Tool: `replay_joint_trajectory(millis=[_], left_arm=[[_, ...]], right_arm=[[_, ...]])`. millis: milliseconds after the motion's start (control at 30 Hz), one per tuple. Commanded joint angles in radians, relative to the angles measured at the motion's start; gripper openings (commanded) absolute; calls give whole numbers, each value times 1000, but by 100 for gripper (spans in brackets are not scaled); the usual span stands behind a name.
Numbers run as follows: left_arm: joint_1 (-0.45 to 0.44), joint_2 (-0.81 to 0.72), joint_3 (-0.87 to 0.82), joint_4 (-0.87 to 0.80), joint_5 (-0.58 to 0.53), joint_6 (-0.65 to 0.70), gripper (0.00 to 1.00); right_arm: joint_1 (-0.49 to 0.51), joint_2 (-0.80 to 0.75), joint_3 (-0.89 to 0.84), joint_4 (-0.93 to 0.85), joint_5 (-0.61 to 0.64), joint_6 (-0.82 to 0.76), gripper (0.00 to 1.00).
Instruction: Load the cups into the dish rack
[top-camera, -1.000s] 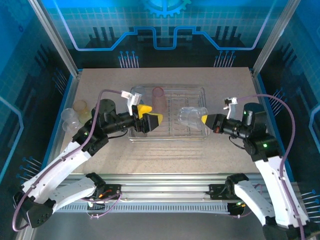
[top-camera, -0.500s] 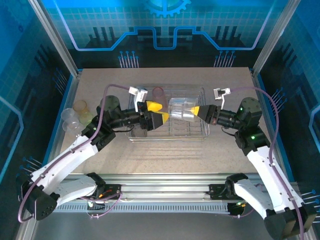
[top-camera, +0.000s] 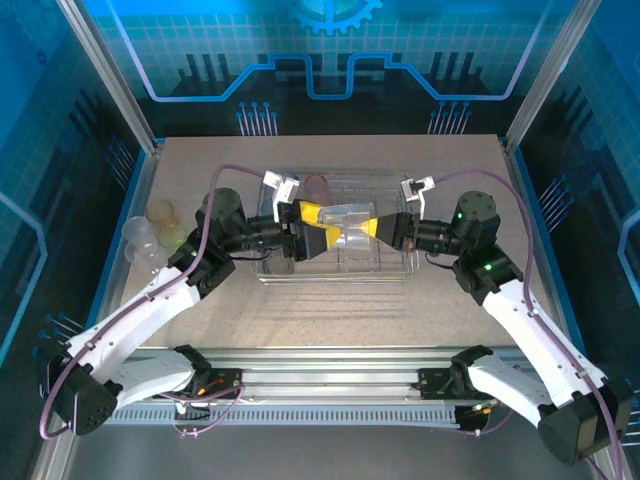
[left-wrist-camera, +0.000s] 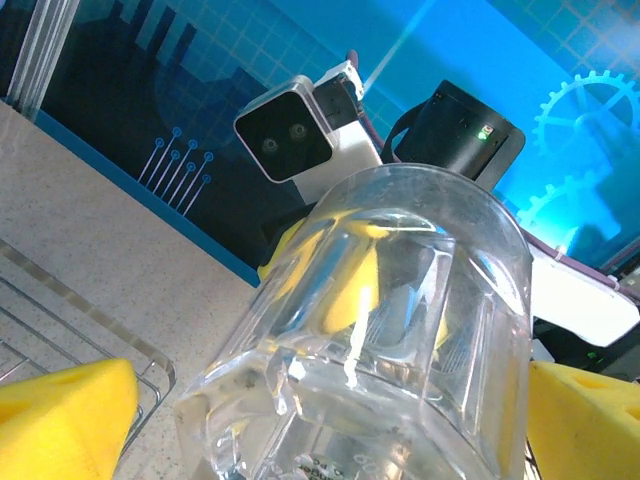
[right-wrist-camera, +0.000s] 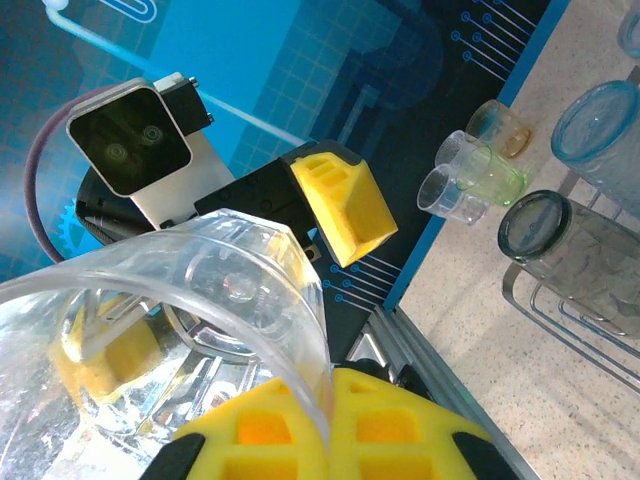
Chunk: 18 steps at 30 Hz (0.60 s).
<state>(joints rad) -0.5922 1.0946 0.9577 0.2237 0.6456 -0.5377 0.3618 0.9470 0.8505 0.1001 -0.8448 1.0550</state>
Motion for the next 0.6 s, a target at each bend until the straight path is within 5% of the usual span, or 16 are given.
replay_joint_trajectory(millis=[0, 267, 433, 500, 567], left_arm=[[-4, 20, 36, 3, 43, -18, 95], [-4, 45, 53, 3, 69, -42, 78], [-4, 54, 61, -2, 69, -50, 58], [-4, 56, 60, -4, 71, -53, 46], [-3, 54, 59, -17, 66, -49, 36]], right_arm=[[12, 4, 4, 97, 13, 19, 0], [28, 44, -40, 198, 12, 73, 0], [29, 59, -44, 181, 11, 75, 1], [29, 57, -49, 181, 18, 77, 12], [29, 47, -48, 176, 33, 61, 37]])
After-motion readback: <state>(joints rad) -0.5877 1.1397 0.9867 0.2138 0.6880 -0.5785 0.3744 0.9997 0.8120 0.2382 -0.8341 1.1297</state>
